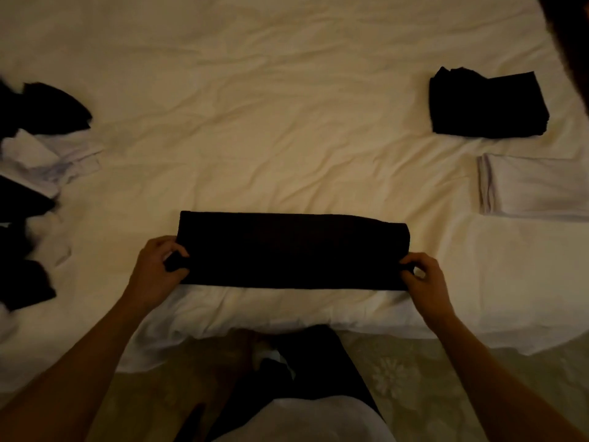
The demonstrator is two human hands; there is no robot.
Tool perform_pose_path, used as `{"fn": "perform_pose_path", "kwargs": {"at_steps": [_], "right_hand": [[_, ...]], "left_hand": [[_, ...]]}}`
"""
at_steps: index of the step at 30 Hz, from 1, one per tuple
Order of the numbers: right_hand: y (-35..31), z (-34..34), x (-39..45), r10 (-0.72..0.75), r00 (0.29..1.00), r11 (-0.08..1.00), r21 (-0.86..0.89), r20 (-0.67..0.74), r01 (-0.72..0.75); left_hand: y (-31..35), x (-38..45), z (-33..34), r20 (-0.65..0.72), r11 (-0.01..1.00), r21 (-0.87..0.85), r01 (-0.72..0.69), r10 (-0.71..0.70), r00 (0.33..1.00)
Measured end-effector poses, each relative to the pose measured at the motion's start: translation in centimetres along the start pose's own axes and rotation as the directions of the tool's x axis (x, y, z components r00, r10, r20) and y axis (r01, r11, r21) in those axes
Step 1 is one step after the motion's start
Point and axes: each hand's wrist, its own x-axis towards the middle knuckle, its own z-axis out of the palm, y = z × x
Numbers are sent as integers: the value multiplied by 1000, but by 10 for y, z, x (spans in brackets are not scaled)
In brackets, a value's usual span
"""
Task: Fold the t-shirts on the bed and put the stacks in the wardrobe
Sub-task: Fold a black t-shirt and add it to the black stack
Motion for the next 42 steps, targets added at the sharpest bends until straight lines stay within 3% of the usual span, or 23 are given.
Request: {"fn": "perform_pose_path", "kwargs": {"at_steps": [5, 9, 12, 14, 17, 20, 23, 27, 30, 33, 34, 36, 38, 40, 42], "right_hand": [[36, 24, -17, 56, 995, 984, -175, 80, -41], [20, 23, -19, 59, 998, 947, -319, 25, -48], [-2, 31, -23, -121, 984, 855, -518, -131, 36], [-26, 52, -21, -272, 948, 824, -549, -167, 140], [-60, 108, -17, -406, 913, 763, -565, -40, 314], [-79, 157, -10, -461, 879, 665, -607, 123, 435], [-64, 163, 20, -408, 905, 654, -652, 123, 383], [-20, 135, 50, -408, 901, 510, -783, 145, 357], [14, 100, 53, -312, 949, 568, -808, -36, 156], [36, 63, 43, -117, 982, 663, -748, -151, -36], [35, 55, 41, -81, 985, 698, -714, -155, -55], [26, 48, 42, -19, 986, 810, -581, -168, -84], [15, 45, 48, 158, 977, 950, -247, -145, -190], [11, 41, 52, 338, 940, 941, 46, -41, -336], [10, 36, 52, 320, 947, 940, 124, 11, -319]], "left_hand": [[-35, -17, 18, 4, 990, 114, 77, -78, 997], [-41, -14, 22, 0, 991, 112, 76, -77, 997], [-7, -30, 31, -242, 986, 143, 81, -44, 969], [30, -34, 53, -307, 967, 246, -68, 144, 941], [76, -24, 112, -151, 869, 396, -296, 380, 913], [107, -11, 169, 78, 771, 493, -403, 422, 903], [103, 13, 187, 17, 814, 486, -317, 354, 935], [57, 36, 161, -33, 797, 556, -237, 306, 951], [21, 42, 129, -154, 802, 589, -98, 231, 961], [-11, 38, 95, -340, 873, 454, 181, -18, 940], [-15, 36, 84, -342, 884, 393, 253, -115, 933], [-13, 33, 66, -273, 920, 300, 252, -170, 947], [-6, 36, 56, -217, 972, 70, 224, -204, 955], [-1, 44, 49, -119, 939, -157, 307, -327, 938], [2, 47, 43, -27, 907, -247, 340, -357, 934]]}}
